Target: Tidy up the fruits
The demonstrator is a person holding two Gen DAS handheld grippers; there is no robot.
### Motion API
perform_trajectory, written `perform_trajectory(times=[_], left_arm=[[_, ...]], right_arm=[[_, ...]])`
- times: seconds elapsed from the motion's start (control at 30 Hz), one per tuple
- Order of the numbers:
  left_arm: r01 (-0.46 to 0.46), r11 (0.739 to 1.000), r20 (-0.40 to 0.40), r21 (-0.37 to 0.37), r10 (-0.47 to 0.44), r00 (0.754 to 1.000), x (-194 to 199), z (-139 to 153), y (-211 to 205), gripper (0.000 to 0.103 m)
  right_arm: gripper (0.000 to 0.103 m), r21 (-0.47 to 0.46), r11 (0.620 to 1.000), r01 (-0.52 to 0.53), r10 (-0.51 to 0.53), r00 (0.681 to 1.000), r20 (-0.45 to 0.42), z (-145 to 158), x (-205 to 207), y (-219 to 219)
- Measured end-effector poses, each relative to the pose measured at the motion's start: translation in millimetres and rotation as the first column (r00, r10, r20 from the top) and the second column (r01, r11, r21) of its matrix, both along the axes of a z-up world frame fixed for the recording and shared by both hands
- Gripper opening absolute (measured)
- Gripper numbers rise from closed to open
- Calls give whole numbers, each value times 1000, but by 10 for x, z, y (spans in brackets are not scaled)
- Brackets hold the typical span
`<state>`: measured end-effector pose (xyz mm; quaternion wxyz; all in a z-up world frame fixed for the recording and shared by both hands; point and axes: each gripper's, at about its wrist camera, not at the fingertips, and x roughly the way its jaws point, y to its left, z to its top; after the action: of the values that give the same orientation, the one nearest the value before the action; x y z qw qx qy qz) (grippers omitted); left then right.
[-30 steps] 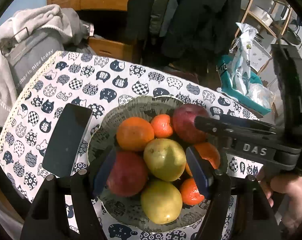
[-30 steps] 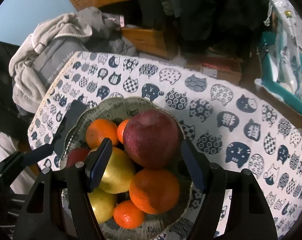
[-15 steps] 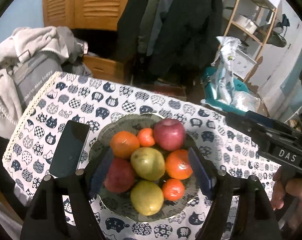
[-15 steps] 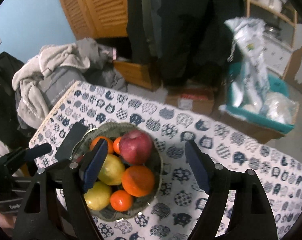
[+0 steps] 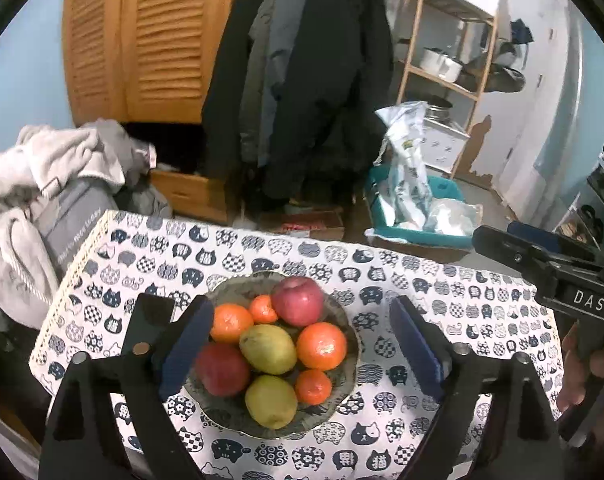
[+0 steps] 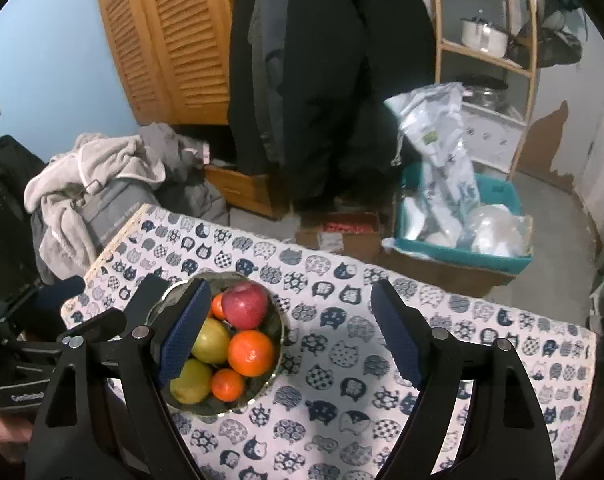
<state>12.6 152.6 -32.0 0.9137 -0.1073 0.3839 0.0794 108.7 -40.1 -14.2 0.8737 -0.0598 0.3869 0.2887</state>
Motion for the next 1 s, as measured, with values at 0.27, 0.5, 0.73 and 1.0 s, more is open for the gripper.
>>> perform_trajectory(times=[0.27,0.5,0.73,1.0], left_arm=[[48,999,54,-3,-48,997,-83,291,-203,98],[73,997,100,11,-74,992,-166,476,-352,101],[94,995,113,46,-99,989,-174,527,-494,102],[90,995,102,49,-95,990,-129,525,-566,102]], right_arm=[[81,27,1000,13,-16,996,90,315,-275,-250],[81,41,999,29,-35,989,145,486,-423,-476],[81,54,997,48,-55,988,145,495,-445,-665],[81,56,996,75,-82,988,134,453,-404,-791]])
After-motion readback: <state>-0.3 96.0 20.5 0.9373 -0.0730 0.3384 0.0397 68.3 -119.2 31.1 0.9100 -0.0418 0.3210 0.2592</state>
